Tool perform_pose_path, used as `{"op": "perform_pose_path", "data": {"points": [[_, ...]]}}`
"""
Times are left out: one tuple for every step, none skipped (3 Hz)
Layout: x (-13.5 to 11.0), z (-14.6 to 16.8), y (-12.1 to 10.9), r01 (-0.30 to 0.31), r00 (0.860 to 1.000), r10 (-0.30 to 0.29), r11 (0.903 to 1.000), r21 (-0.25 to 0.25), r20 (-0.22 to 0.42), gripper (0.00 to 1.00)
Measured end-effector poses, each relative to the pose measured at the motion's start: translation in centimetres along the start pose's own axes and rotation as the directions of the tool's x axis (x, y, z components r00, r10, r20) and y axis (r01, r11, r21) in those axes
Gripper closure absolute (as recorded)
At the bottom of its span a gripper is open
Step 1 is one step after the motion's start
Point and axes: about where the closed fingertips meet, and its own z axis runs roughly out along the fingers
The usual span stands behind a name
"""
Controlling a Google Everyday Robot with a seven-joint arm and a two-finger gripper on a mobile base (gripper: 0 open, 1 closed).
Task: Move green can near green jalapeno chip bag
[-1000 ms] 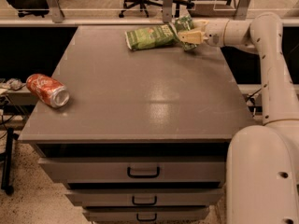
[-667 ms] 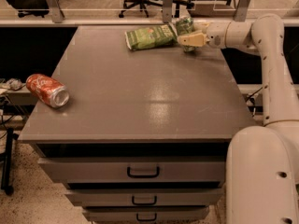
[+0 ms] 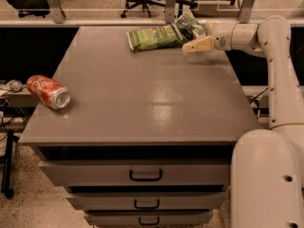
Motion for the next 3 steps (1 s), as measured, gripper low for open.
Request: {"op": "perform_pose_path", "data": {"points": [[0.16, -1.20, -0.44, -0.006, 1.000, 0.006, 0.9998, 0.017, -0.004, 0.00], [0.31, -1.64, -0.42, -0.004, 1.000, 0.005, 0.9998, 0.019, -0.016, 0.00], [0.25, -1.72, -0.32, 0.000, 1.000, 0.001, 0.9998, 0.019, -0.023, 0.00]]}}
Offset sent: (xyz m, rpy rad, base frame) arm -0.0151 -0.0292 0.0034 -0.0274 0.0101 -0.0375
